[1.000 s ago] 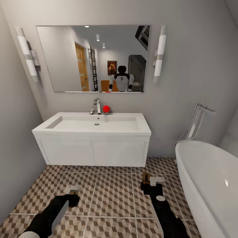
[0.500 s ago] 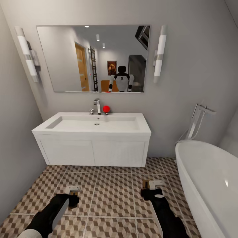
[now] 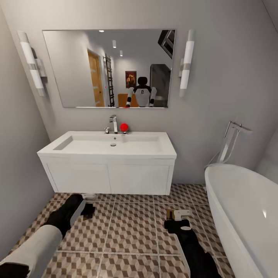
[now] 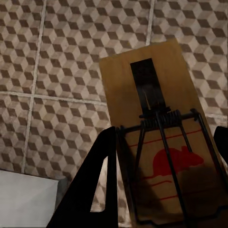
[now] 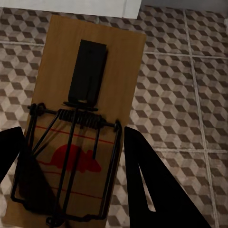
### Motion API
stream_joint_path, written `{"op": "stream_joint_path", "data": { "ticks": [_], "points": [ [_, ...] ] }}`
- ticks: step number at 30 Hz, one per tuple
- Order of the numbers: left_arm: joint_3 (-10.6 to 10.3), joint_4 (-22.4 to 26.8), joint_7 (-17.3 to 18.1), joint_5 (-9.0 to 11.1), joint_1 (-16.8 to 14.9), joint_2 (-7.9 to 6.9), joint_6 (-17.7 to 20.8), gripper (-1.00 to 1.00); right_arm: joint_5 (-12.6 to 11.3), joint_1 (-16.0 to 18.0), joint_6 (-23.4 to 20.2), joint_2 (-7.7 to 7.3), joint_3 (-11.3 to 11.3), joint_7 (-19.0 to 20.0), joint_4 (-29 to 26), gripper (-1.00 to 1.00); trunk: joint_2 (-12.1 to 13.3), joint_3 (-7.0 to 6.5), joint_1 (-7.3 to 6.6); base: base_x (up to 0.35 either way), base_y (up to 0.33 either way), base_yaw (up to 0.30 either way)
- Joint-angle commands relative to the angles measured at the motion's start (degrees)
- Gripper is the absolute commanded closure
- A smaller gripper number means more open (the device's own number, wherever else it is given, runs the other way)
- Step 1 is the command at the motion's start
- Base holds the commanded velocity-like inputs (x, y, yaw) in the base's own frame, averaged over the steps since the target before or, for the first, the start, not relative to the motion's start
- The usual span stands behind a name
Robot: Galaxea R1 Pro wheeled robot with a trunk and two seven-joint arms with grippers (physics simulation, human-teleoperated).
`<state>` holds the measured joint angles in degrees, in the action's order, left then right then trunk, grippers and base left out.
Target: Take the four mousetraps from the cabinet in the bathroom and place them on the bathroom floor. Make sure all four end up on the same floor surface, and ensure that at least two of them are either under or directly next to the same bathroom sink.
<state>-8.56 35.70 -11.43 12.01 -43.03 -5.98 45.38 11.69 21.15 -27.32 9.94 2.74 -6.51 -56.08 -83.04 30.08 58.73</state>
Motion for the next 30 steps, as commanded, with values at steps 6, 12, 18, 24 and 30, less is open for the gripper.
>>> {"op": "stream_joint_path", "data": {
  "ticks": [6, 12, 18, 24, 30],
  "points": [
    [-0.9, -17.7, -0.1, 0.5, -1.3, 1.93, -13.4, 1.00, 0.2, 0.0, -0.2, 0.06, 0.0, 0.1, -0.1, 1.00, 0.0, 0.06, 0.00, 0.000, 0.000, 0.000],
    [-1.0, -20.6, 0.2, 0.5, -1.3, 2.94, -20.8, 1.00, 0.2, 0.0, -0.1, 0.06, -0.1, 0.2, -0.2, 1.00, 0.0, 0.06, 0.00, 0.000, 0.000, 0.000],
    [-1.2, -13.8, 0.6, 0.6, -1.4, 2.99, -20.9, 1.00, 0.2, 0.0, 0.0, 0.06, -0.2, 0.2, -2.2, 1.00, 0.0, 0.06, 0.00, 0.000, 0.000, 0.000],
    [-1.2, -12.9, 0.5, 0.6, -1.4, 3.04, -20.9, 1.00, 0.2, 0.0, -0.1, 0.06, -0.3, 0.2, -3.8, 1.00, 0.0, 0.06, 0.00, 0.000, 0.000, 0.000],
    [-1.2, -12.7, 0.5, 0.6, -1.4, 3.08, -20.9, 1.00, 0.2, 0.0, -0.1, 0.06, -0.3, 0.2, -4.0, 1.00, 0.0, 0.06, 0.00, 0.000, 0.000, 0.000]
  ]
}}
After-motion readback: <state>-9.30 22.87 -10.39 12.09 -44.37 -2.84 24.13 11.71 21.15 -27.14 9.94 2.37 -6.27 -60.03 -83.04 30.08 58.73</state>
